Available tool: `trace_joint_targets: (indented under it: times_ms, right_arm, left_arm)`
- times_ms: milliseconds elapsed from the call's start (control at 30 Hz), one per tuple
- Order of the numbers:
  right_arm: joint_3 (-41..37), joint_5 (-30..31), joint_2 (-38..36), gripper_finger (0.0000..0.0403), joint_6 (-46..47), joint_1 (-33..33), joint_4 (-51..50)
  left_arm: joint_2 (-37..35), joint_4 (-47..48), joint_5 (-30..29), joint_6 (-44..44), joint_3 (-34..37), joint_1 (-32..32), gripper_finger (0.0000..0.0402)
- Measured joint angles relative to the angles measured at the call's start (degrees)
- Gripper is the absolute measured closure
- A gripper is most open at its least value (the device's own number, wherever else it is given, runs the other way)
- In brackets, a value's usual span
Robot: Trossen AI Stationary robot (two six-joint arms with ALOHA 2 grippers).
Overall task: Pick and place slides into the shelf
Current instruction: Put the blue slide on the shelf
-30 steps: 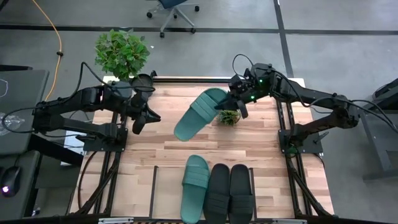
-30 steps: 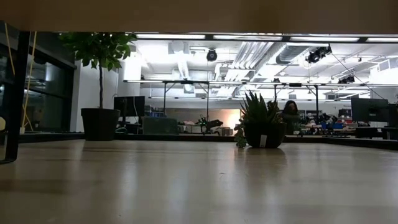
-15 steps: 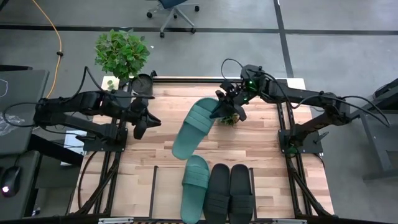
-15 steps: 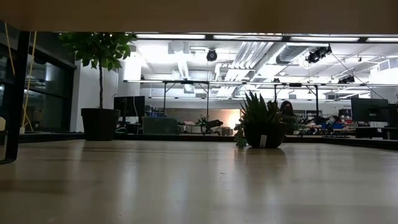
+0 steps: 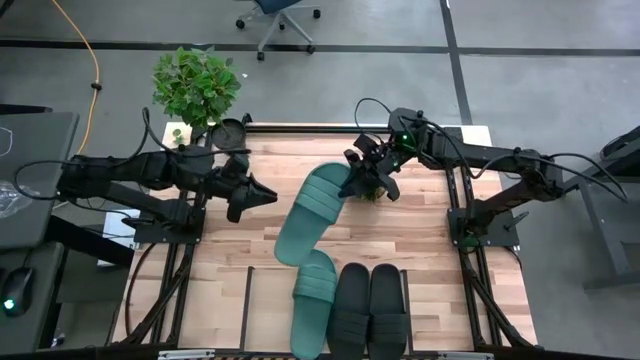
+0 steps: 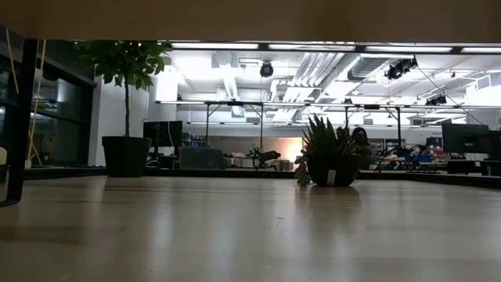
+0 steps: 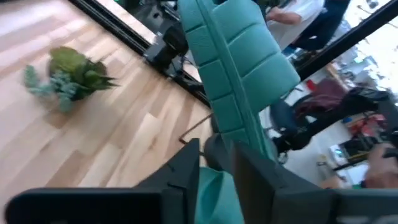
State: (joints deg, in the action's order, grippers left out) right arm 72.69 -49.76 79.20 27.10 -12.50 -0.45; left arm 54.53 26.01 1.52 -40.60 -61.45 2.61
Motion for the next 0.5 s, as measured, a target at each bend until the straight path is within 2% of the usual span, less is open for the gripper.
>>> trace_joint_targets:
  times_ms: [167,300,400,500]
  right_arm:
    - [0.0,-0.3,0.0,0.0403,-0.6,1.7,-0.1]
    - [0.0,-0.6,0.0,0.0403,-1.0,2.8,-0.2]
    - [0.0,-1.0,0.0,0.0403,-1.1,3.9,-0.4]
    - [0.0,-2.6,0.0,0.0403,-1.1,4.9,-0.4]
  left_arm:
    - [1.9,-6.2,0.6,-2.1,0.0,0.2,0.0242]
    - [2.8,-9.6,2.0,-2.0,0.0,3.5,0.0178]
    - [3.9,-10.5,3.9,-2.0,0.0,5.2,0.0152]
    - [5.5,-12.5,6.7,-2.0,0.0,5.3,0.0146]
